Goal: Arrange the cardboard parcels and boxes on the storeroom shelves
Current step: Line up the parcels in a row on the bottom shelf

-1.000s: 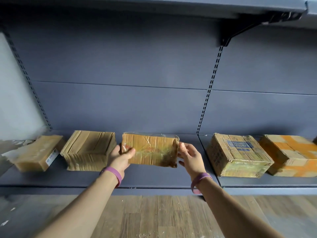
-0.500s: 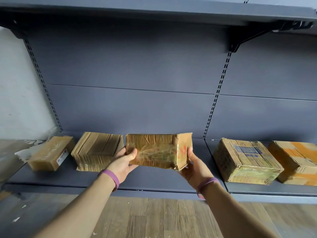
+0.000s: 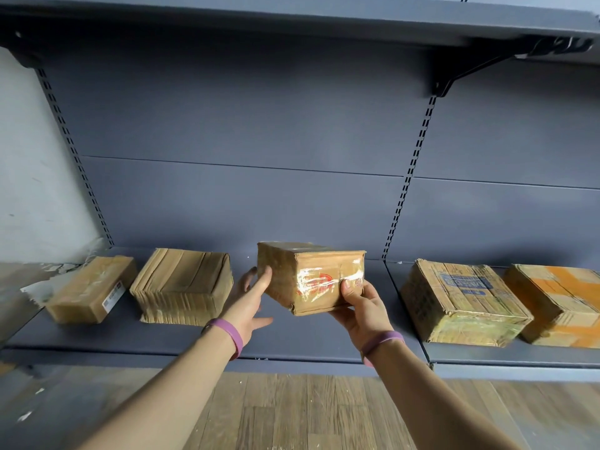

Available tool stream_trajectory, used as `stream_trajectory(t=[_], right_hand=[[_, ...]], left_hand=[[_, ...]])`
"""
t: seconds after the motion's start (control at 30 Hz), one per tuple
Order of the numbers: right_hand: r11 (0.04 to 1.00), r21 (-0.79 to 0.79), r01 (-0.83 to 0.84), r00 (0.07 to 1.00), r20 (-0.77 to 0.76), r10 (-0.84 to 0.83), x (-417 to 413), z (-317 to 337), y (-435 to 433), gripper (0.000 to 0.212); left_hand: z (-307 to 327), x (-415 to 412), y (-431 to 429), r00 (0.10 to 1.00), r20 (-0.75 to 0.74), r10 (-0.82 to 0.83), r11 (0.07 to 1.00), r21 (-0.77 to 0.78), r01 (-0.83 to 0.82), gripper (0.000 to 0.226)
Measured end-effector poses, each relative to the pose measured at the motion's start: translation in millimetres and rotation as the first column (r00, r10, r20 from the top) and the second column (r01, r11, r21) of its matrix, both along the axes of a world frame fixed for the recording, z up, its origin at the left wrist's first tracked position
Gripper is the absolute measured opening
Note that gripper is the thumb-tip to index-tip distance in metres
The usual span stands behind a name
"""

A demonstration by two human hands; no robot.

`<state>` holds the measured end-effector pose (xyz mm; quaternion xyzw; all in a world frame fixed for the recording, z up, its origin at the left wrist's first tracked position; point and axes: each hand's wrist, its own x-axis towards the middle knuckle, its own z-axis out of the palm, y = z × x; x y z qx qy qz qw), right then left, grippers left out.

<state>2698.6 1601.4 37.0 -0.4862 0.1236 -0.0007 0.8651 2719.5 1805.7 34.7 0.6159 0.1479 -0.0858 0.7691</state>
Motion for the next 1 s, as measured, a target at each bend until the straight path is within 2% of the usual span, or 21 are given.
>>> stream_trajectory(t=[0.1,0.17,0.23,0.33,0.43,0.5,0.67,0.8,0.9,1.0], right_hand=[[0.998,0.013,0.057,0.998,-0.002,-0.057,2,2,7,0.032],[0.998,0.019,0.058,0.998,-0.005,-0.058,1,4,13,0.036],[0.999,0.020,0.032,0.999,-0.014,-0.032,-1,5,17,0.038],[1.000,-0.007,-0.021,1.000,-0.018,0.021,-3,3,17,0.046],[0.997,-0.040,-0.069,0.997,-0.042,0.068,-2,0,12,0.052],[0.997,-0.046,-0.062,0.995,-0.086,0.058,0,-1,7,0.047],[0.996,-0.087,-0.002,0.978,-0.208,-0.016,6,-11,-3,0.029],[0.991,-0.127,-0.048,0.966,-0.258,0.014,7,-16,-11,0.051],[0.991,-0.051,-0.123,0.972,-0.206,0.110,7,-20,-12,0.044],[0.997,0.066,-0.039,0.987,-0.155,0.049,10,-19,-13,0.041]], left_hand=[[10,-9,-10,0.989,0.041,-0.140,0.986,-0.091,0.143,0.062],[12,-11,-17,0.980,0.081,-0.180,0.977,-0.100,0.188,0.059],[10,-12,-24,0.984,0.115,-0.133,0.983,-0.110,0.146,0.061],[6,-9,-24,0.992,0.124,0.008,0.979,-0.201,0.017,0.042],[6,-4,-13,0.996,0.085,0.017,0.965,-0.261,0.005,0.033],[6,0,-4,0.998,0.063,0.020,0.963,-0.268,-0.002,0.026],[5,3,11,1.000,0.025,0.002,0.946,-0.324,0.006,0.038],[4,0,16,1.000,0.019,-0.012,0.912,-0.409,0.019,0.035],[4,0,16,0.999,0.012,-0.032,0.882,-0.469,0.034,0.035],[-1,3,17,0.999,-0.021,-0.038,0.877,-0.480,0.023,0.036]])
